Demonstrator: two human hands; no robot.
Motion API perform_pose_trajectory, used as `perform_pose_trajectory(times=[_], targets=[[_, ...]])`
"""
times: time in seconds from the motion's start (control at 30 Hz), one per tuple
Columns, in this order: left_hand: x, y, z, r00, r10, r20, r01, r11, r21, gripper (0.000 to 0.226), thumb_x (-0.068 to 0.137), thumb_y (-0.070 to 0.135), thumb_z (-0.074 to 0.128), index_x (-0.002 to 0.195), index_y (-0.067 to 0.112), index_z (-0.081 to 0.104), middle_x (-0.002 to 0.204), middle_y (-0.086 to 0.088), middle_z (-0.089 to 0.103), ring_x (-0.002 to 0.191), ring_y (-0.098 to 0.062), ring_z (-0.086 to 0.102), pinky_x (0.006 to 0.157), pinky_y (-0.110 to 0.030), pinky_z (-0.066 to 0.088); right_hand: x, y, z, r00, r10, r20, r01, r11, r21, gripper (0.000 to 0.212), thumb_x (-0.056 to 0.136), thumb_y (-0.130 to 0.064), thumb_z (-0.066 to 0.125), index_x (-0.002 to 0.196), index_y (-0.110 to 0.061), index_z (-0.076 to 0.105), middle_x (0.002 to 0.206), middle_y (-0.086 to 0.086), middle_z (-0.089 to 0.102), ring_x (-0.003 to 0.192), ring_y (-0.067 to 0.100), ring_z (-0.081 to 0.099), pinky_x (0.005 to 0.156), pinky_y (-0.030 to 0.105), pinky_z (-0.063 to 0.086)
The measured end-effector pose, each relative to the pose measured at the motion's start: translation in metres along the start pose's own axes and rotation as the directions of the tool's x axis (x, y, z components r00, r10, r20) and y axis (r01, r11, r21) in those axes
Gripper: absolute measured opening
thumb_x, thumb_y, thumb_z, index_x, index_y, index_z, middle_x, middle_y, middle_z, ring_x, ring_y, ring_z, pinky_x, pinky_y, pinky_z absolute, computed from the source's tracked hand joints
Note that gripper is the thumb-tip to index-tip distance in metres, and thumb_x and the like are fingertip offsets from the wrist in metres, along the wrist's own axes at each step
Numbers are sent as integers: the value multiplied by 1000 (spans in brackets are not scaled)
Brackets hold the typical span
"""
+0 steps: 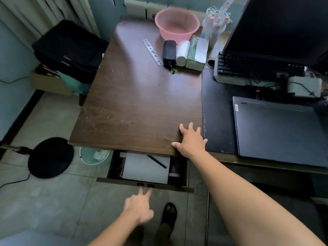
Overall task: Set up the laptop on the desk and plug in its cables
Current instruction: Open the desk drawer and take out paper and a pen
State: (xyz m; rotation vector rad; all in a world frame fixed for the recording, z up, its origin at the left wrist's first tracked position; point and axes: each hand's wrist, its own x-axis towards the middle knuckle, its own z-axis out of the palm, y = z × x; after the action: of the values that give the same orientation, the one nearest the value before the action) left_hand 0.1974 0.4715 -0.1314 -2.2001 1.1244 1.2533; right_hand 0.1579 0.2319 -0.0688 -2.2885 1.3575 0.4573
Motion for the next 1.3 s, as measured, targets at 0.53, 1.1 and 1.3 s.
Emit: perform_pose_trajectory(times=[0.53,1.1,1.3], targets=[[-38,-19,33,962,155,225,-133,985,-112,60,94,37,48,150,32,28,157,-11,28,140,-28,36,117,-41,29,-19,0,23,988,7,-154,10,994,110,64,98,-43,52,154,-29,25,166,4,9,152,32,3,116,63,8],[40,-87,42,928,-353,-117,145,633,-760,58,78,14,66,134,17,50,128,-9,62,116,-30,59,93,-35,49,-129,-23,203,963,-177,204,151,979,136,29,99,-22,47,126,-20,57,125,0,62,115,24,57,90,36,46],[64,-90,48,893,-445,-68,217,557,-802,48,74,21,67,119,16,50,119,-10,62,104,-33,62,81,-37,52,-98,-43,222,903,-168,395,165,985,40,25,91,-11,53,113,-14,65,118,13,65,107,38,61,81,37,47]])
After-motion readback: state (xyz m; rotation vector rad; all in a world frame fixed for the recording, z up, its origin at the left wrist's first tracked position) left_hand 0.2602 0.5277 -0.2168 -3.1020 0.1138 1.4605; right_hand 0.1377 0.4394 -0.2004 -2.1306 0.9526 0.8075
